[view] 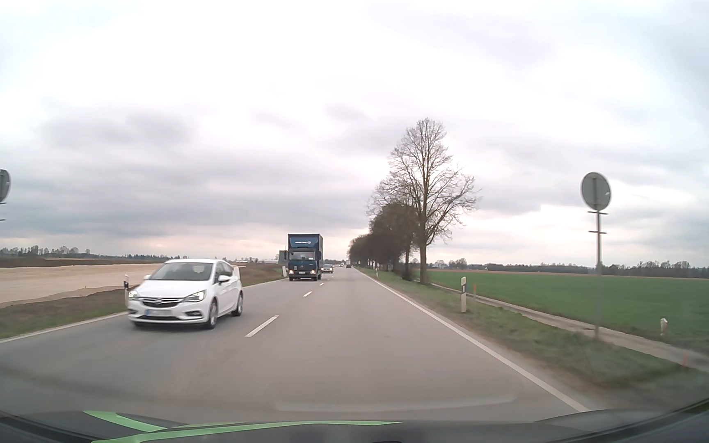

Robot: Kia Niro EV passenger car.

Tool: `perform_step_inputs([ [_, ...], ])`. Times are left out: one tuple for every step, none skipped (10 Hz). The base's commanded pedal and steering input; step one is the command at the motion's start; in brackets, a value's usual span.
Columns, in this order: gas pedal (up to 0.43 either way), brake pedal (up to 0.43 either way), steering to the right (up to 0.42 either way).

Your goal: Follow the waypoints while adhering to traffic rules and regulations

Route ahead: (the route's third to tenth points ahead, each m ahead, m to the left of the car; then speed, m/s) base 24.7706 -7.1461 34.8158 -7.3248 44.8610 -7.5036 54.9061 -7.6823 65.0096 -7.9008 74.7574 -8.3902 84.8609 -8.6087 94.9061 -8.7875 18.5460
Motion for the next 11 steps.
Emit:
perform_step_inputs([
  [0.22,0.0,0.001],
  [0.22,0.0,0.001],
  [0.22,0.0,0.001],
  [0.22,0.0,0.001],
  [0.22,0.0,0.001],
  [0.22,0.0,0.001],
  [0.22,0.0,0.001],
  [0.22,0.0,0.001],
  [0.22,0.0,0.001],
  [0.22,0.0,0.001],
  [0.22,0.0,0.001],
])
